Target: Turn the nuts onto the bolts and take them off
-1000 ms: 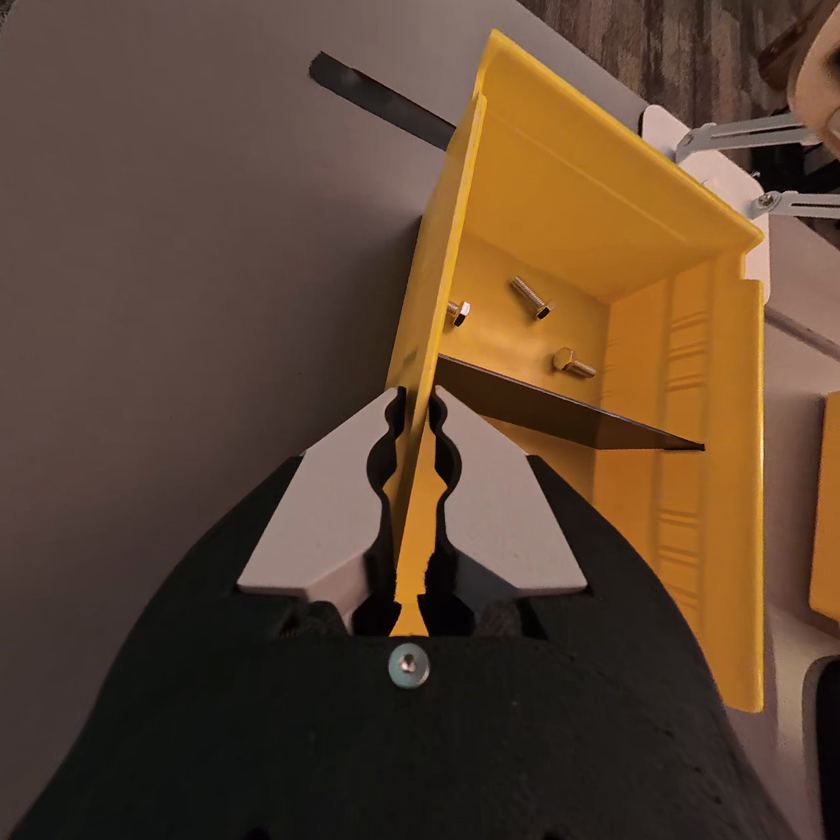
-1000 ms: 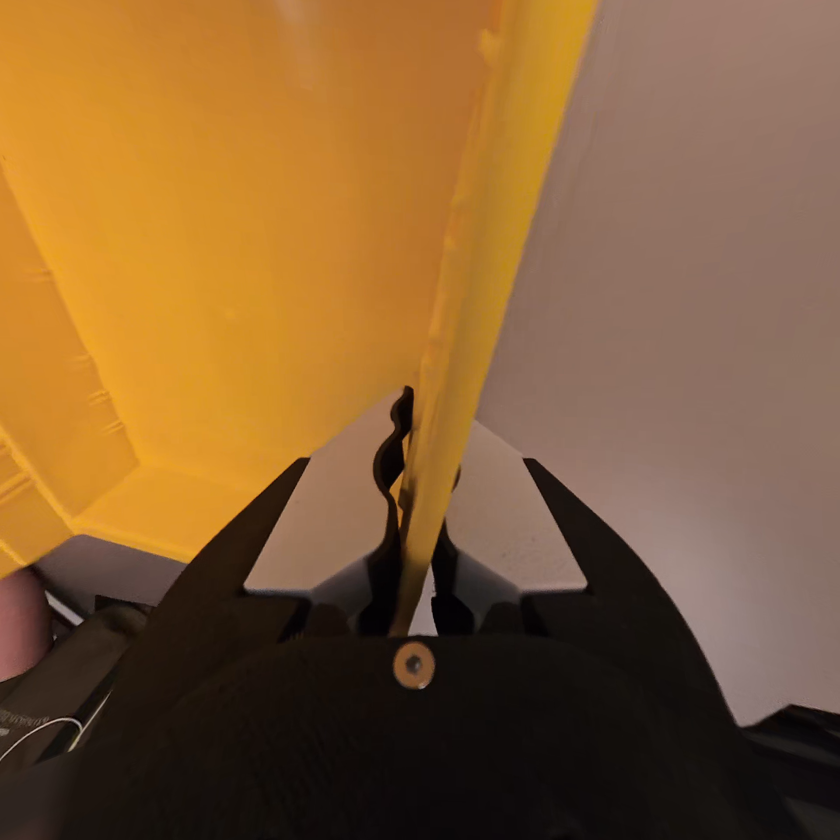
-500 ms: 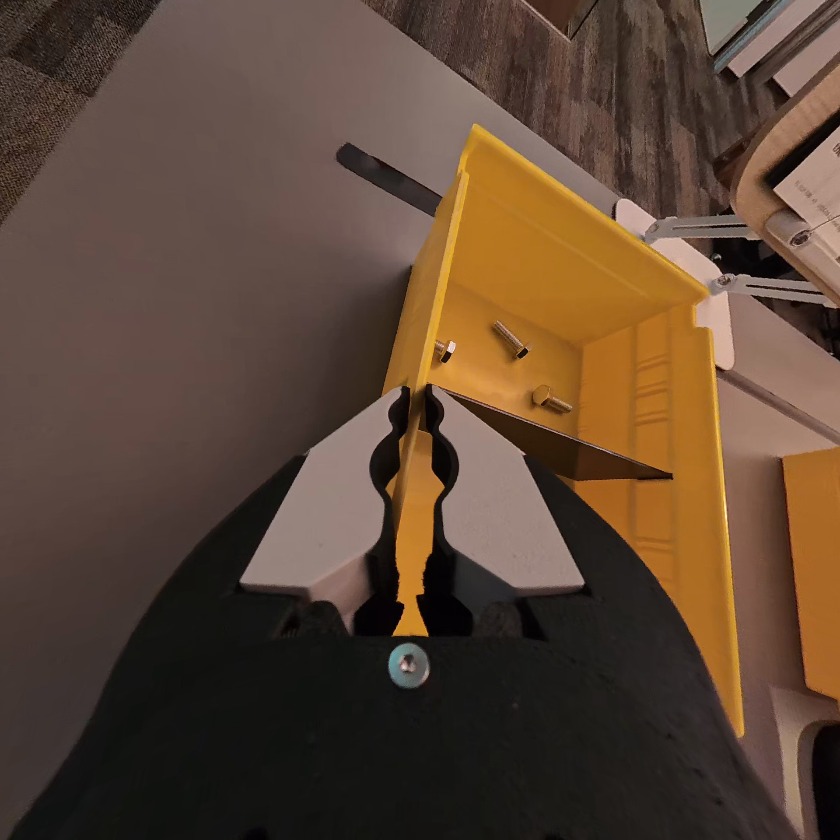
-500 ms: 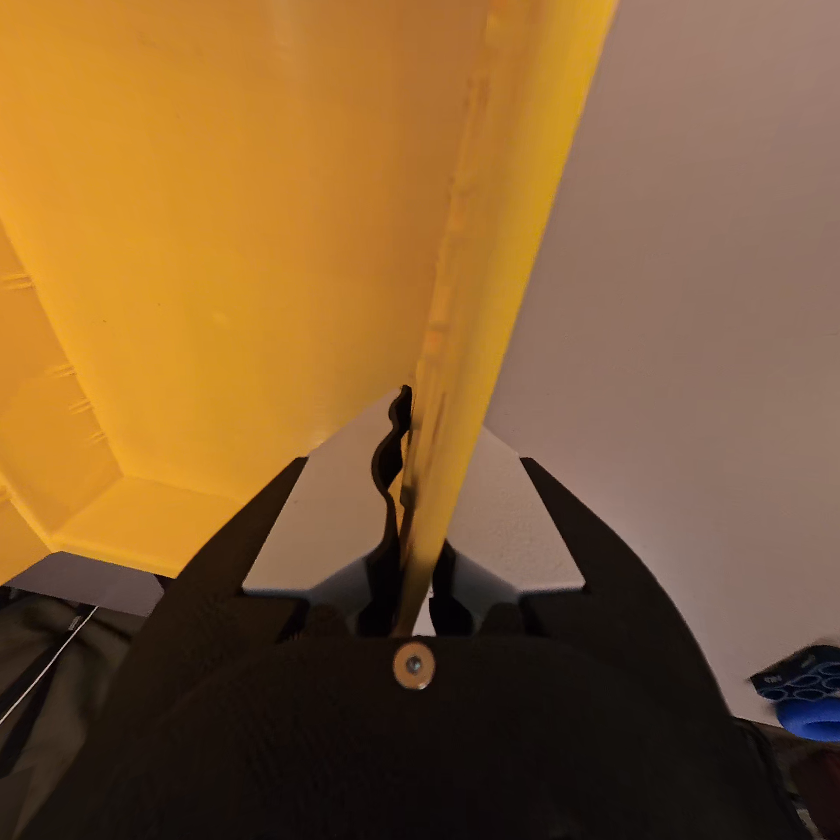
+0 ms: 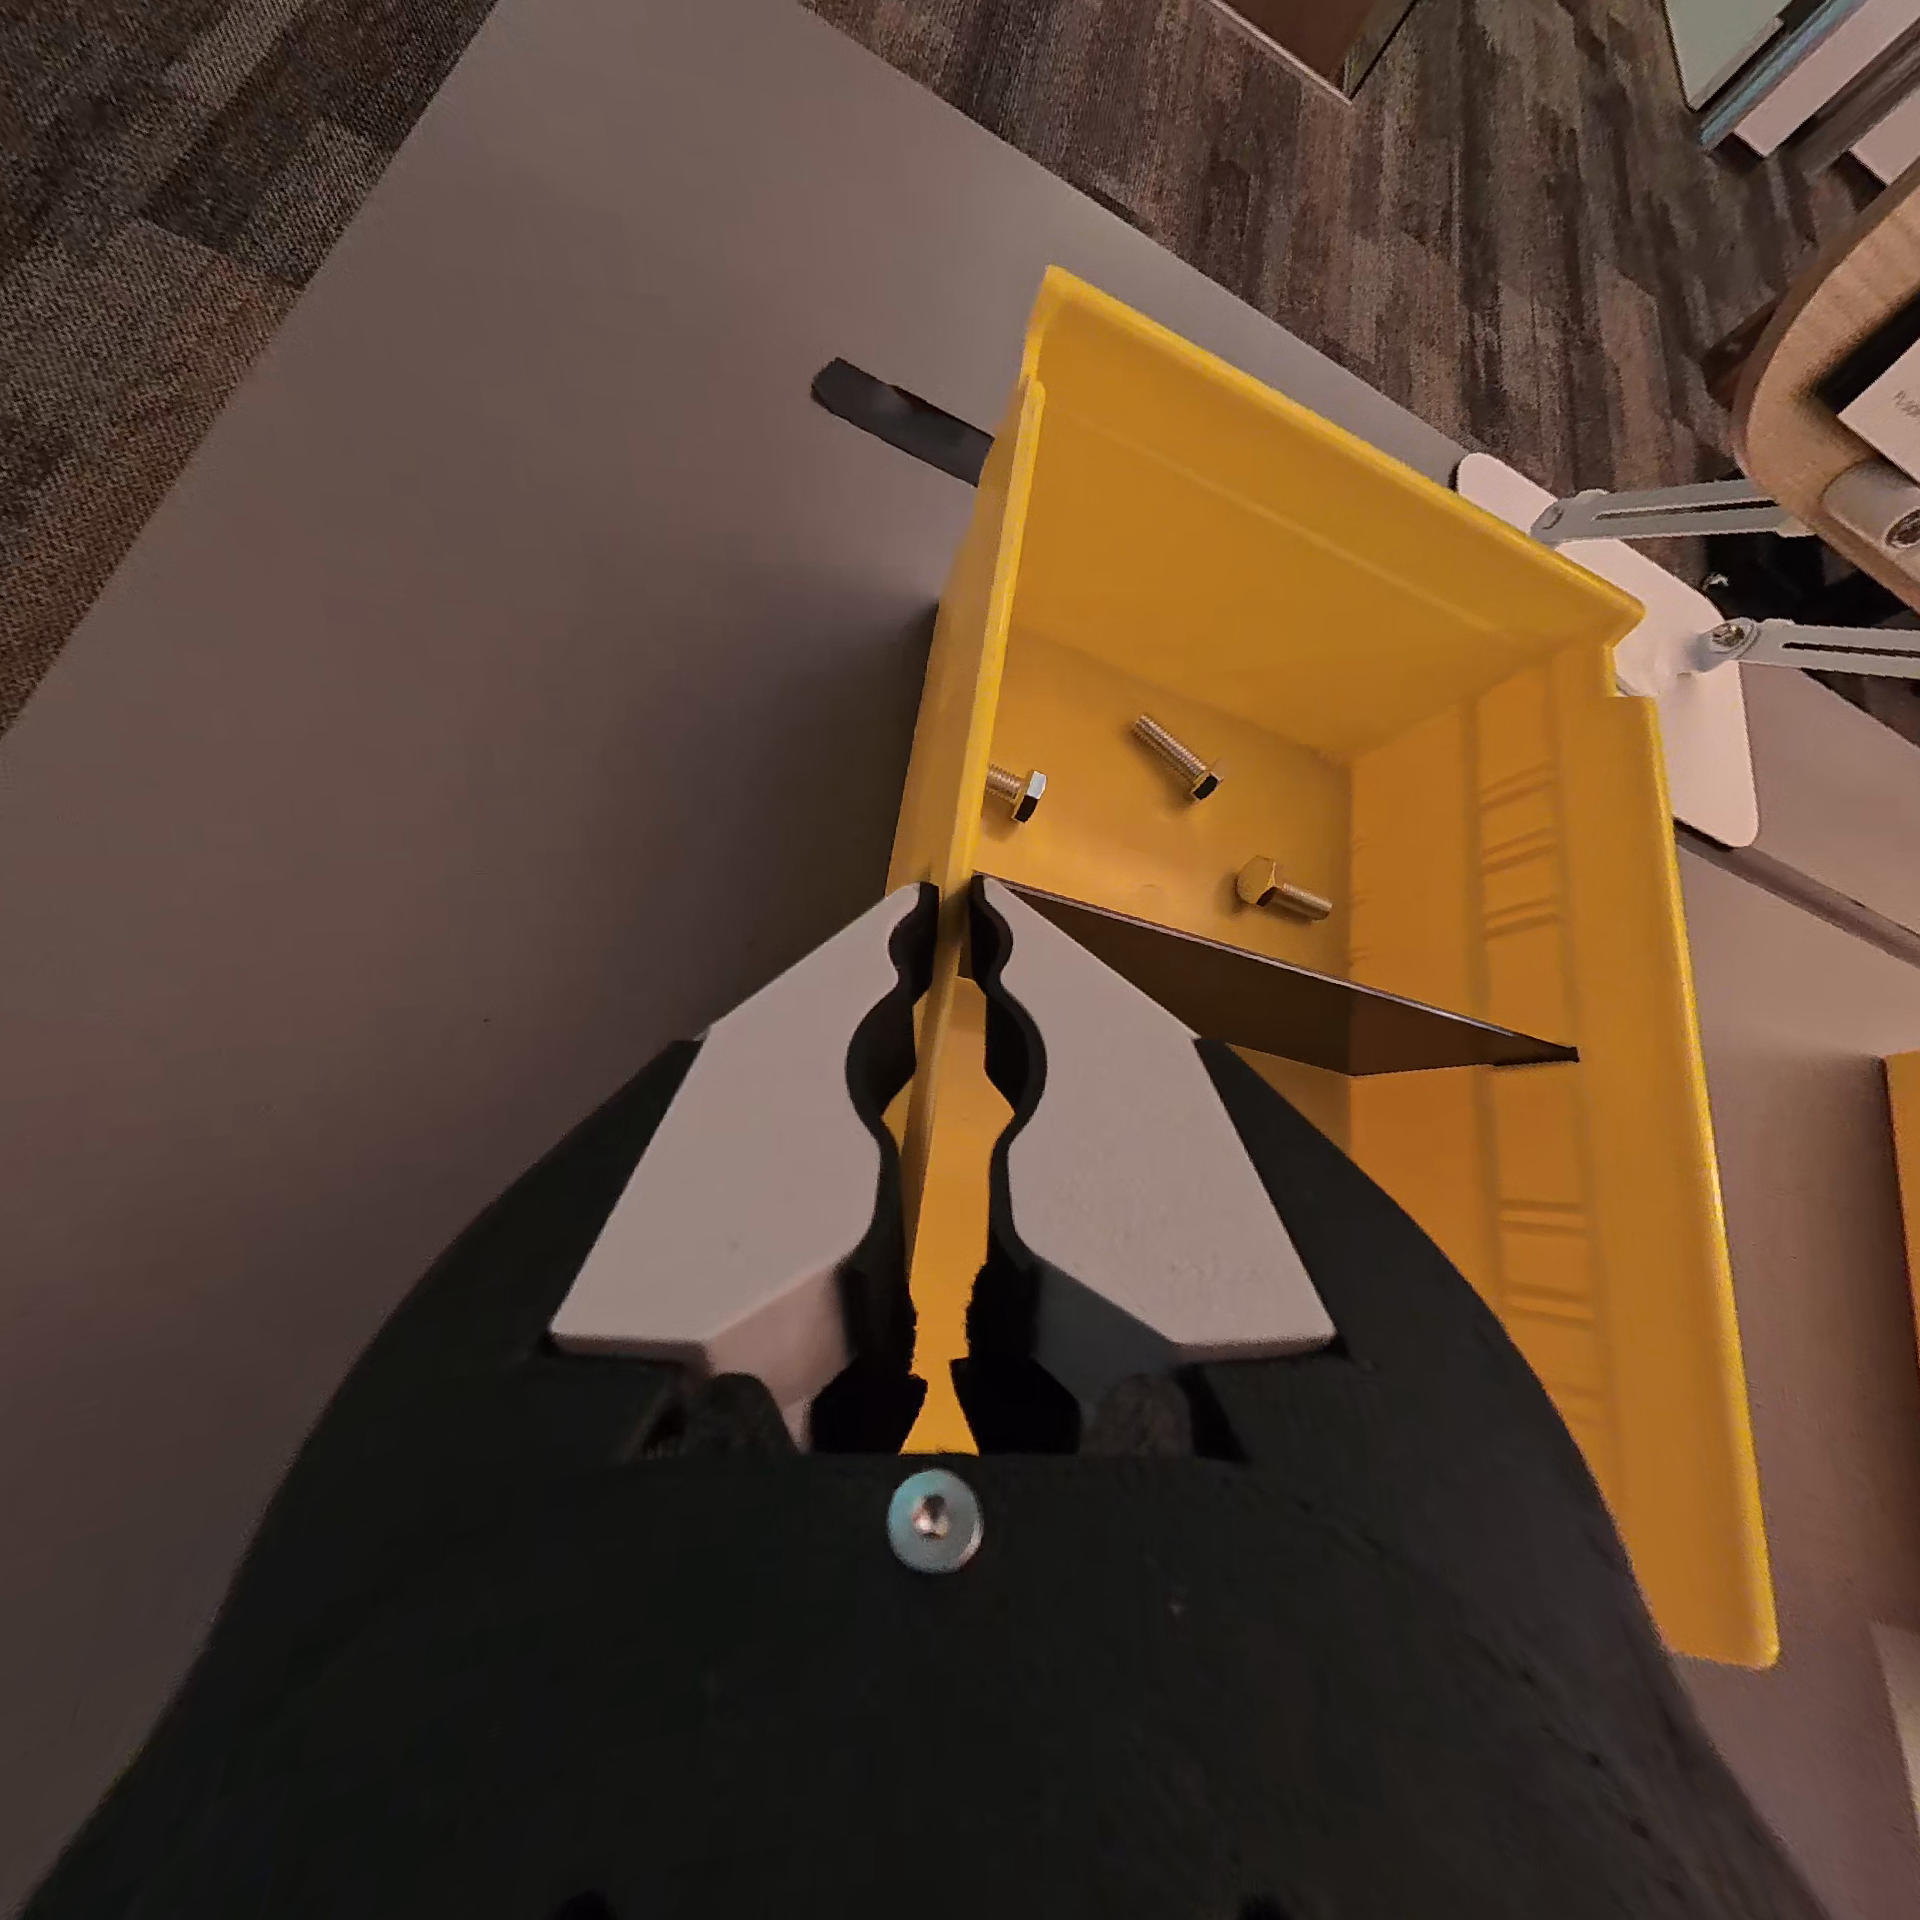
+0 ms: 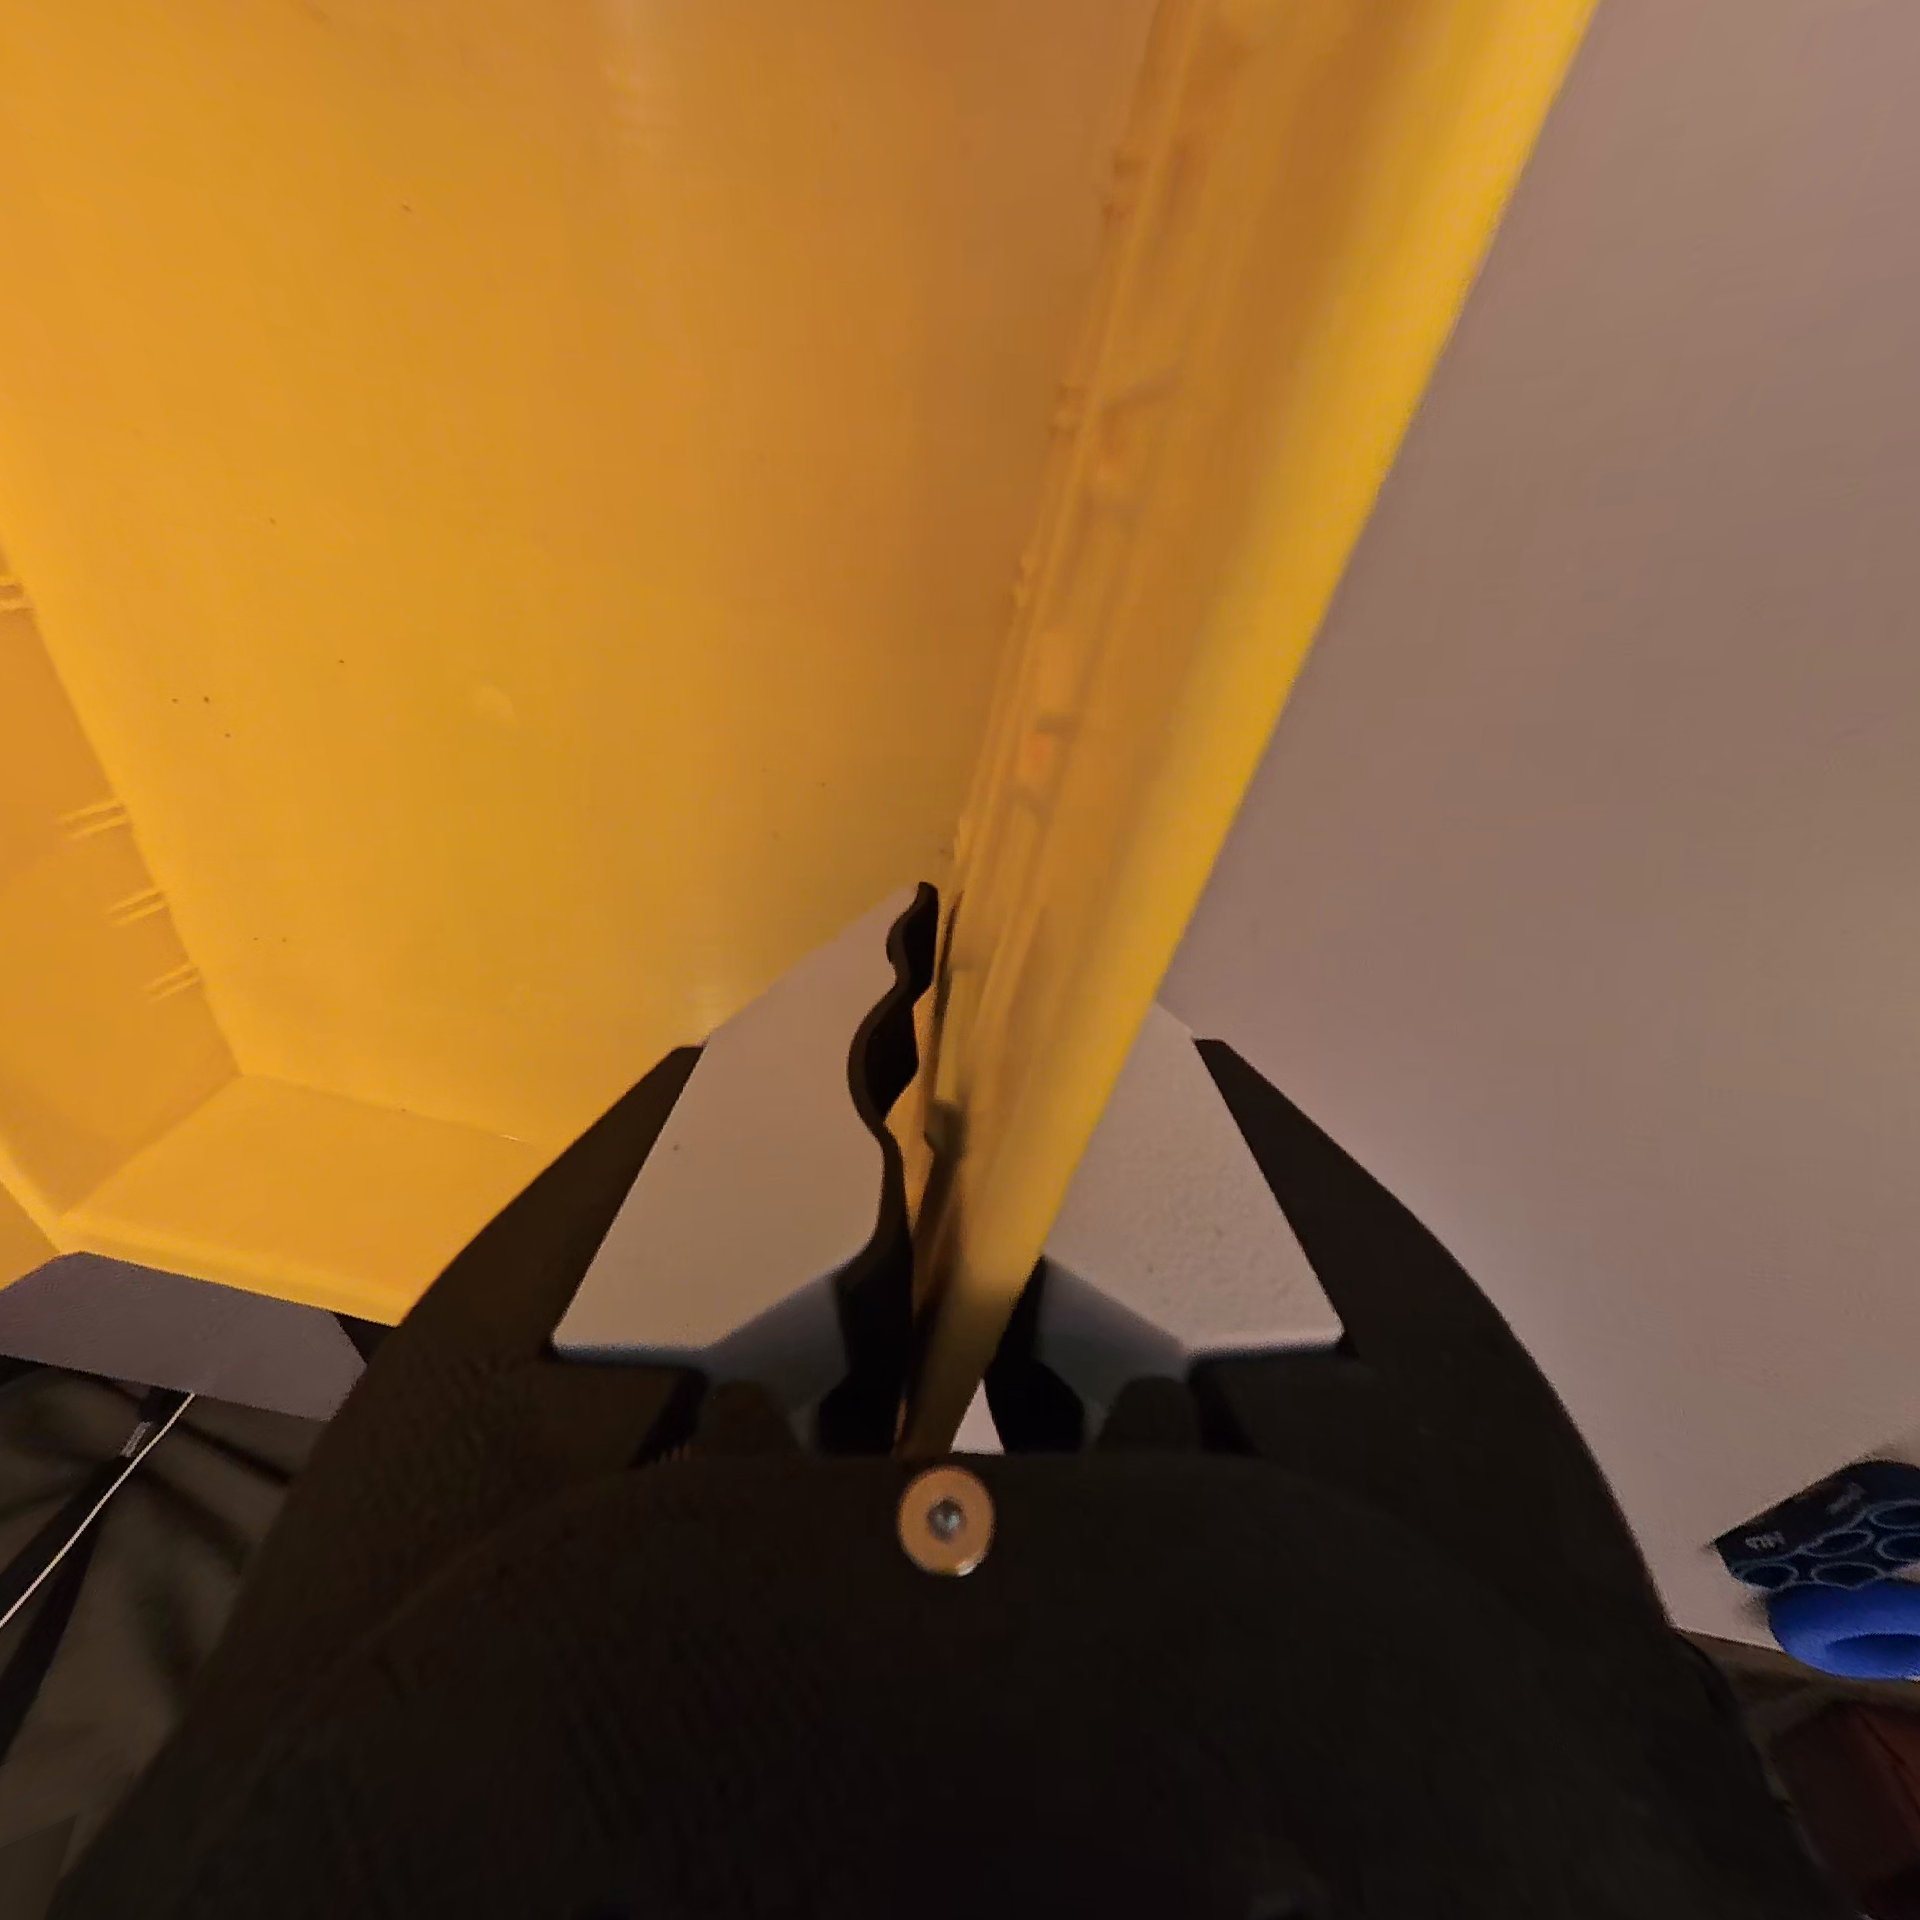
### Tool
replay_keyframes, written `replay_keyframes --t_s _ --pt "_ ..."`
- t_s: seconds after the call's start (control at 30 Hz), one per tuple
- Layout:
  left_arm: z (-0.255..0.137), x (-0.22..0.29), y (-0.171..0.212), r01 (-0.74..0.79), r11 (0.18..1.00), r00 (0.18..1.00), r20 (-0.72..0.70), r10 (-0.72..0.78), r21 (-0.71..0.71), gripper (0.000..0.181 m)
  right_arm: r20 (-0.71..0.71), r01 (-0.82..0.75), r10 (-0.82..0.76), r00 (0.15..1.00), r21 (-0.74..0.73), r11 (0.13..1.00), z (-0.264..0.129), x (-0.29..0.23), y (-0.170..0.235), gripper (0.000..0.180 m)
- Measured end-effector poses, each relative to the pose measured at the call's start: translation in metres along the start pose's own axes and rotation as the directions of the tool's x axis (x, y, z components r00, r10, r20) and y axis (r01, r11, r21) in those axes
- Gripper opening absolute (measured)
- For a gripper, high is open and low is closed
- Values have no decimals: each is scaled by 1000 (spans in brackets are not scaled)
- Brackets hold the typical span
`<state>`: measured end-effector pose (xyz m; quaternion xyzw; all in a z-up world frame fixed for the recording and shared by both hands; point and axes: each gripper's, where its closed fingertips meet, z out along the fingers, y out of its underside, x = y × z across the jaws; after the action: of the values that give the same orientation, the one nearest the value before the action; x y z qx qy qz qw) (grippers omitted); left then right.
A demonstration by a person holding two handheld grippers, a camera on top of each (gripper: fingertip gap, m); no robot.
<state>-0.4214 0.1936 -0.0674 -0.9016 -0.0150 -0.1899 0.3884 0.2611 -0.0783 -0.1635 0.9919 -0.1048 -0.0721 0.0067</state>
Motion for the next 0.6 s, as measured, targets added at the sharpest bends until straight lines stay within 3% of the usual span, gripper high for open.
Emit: replay_keyframes --t_s 0.23,0.33,0.5,0.6 --pt "-1 5 -2 -7 1000 1000 -12 7 8 4 51 15 -17 999 38 999 -2 -8 -1 17" --pt "-18 15 -23 -18 993 999 -47 24 121 6 85 -15 8 996 86 996 -12 -10 -5 24" --pt "-68 48 -60 -65 936 982 -146 122 346 15 29 -30 22 999 327 945 -66 -5 -26 27" --pt "-106 84 -75 -84 868 930 -276 245 489 24 -11 -13 23 1000 561 828 -124 -10 -42 33"
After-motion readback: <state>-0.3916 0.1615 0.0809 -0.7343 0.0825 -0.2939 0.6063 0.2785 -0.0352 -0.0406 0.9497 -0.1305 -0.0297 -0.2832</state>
